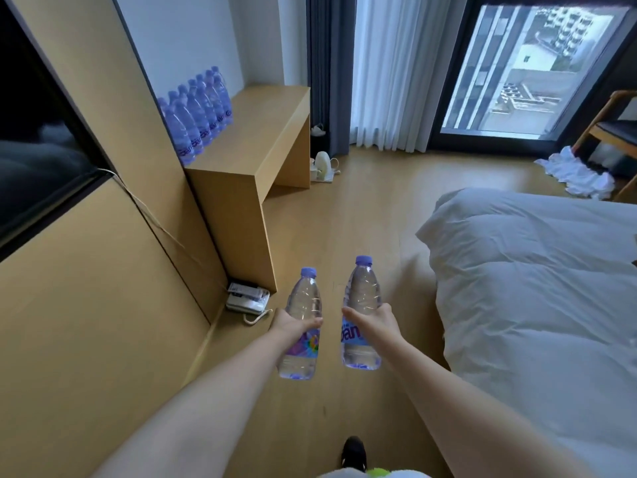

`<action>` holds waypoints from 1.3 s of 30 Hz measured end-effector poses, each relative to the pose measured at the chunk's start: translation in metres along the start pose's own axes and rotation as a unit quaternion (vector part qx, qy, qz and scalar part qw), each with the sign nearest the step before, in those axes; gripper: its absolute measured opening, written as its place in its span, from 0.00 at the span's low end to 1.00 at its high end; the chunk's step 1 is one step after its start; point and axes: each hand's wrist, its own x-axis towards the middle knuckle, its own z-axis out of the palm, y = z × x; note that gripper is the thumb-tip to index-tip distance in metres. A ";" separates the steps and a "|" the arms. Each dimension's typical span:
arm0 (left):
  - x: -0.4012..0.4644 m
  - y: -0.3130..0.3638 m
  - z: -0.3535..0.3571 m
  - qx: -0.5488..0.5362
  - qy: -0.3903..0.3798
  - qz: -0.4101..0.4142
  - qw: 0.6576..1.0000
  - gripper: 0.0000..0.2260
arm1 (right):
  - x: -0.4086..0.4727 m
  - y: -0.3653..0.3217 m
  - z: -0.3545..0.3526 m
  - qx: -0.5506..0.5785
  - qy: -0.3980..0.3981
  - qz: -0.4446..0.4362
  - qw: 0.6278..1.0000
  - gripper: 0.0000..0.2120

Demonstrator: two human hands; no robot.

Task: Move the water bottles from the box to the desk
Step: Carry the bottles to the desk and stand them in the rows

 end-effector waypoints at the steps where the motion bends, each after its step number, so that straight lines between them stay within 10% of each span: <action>1: 0.013 0.015 0.004 -0.009 0.009 0.001 1.000 0.33 | 0.018 -0.014 -0.005 -0.005 -0.008 -0.007 1.000 0.23; 9: 0.126 0.124 0.013 -0.089 0.029 0.037 0.995 0.13 | 0.159 -0.109 -0.010 0.014 -0.046 -0.030 0.998 0.22; 19: 0.300 0.243 -0.023 -0.046 0.086 0.057 0.994 0.32 | 0.343 -0.220 0.042 0.020 -0.129 -0.055 0.990 0.25; 39: 0.497 0.369 -0.167 -0.269 0.287 0.014 0.919 0.24 | 0.611 -0.436 0.236 -0.045 -0.439 -0.069 0.895 0.28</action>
